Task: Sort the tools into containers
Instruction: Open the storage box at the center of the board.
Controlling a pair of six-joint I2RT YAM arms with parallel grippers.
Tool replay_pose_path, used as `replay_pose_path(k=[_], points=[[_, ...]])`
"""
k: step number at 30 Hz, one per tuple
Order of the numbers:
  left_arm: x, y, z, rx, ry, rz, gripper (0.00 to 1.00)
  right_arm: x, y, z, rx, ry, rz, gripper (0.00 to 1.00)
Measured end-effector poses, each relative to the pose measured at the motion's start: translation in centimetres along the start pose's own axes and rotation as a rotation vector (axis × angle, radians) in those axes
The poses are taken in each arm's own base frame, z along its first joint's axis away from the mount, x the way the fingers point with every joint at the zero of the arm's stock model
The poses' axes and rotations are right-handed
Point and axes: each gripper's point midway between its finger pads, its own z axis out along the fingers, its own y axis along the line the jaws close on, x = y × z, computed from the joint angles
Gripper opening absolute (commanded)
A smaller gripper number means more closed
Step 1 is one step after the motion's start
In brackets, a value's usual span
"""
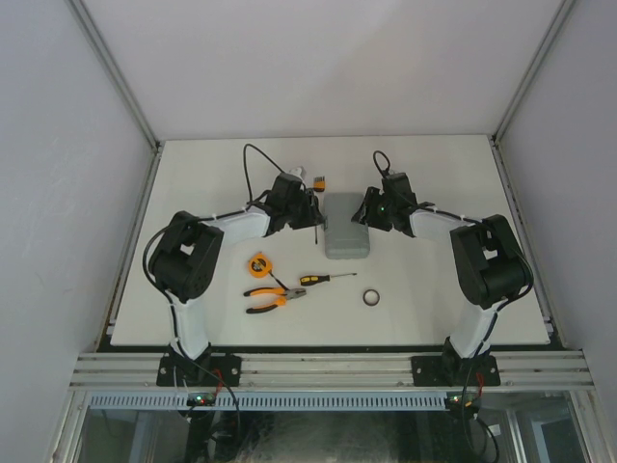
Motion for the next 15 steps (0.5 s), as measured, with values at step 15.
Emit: replay_pose_path(k=[15], points=[[0.02,0.14,0.05,-0.003,-0.004,-0.007,0.33,-0.02,0.00,-0.02,0.001,0.001,-0.001,0.09]])
